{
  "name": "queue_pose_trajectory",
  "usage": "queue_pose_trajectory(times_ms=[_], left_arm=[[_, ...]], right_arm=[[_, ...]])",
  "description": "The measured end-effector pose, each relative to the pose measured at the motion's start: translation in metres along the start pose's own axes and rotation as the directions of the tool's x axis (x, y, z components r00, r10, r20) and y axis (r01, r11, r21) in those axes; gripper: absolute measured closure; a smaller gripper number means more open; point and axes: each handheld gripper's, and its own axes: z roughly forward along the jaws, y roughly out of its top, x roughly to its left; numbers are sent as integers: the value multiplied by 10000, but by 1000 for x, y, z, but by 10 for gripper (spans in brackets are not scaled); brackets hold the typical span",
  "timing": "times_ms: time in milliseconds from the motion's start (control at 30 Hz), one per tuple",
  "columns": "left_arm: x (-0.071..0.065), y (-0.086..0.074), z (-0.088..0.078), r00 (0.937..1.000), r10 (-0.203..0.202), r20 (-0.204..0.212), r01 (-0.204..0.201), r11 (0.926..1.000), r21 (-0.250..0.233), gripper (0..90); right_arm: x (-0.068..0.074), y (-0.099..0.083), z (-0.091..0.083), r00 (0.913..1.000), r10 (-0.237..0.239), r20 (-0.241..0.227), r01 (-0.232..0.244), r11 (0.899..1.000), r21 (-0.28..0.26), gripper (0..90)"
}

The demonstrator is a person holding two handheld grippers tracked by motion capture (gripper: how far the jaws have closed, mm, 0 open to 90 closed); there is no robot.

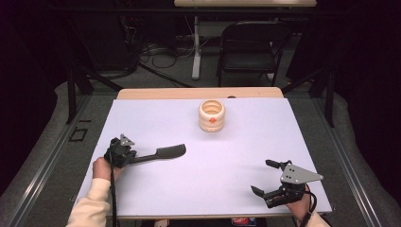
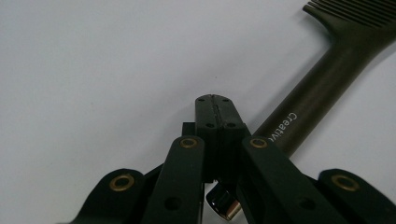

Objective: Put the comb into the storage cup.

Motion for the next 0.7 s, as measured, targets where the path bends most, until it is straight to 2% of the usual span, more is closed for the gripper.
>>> queue_pose_trajectory(times_ms=[267, 700], left_arm=[[-7, -2, -5, 9999, 141, 68, -142, 9998, 156, 900], [-13, -5, -9, 9997, 138, 197, -143, 9995, 264, 900]], right_arm=[[0, 0, 0, 10000, -13, -7, 13, 10000, -7, 0], [0, 0, 1, 10000, 37, -57, -37, 10000, 51, 0]])
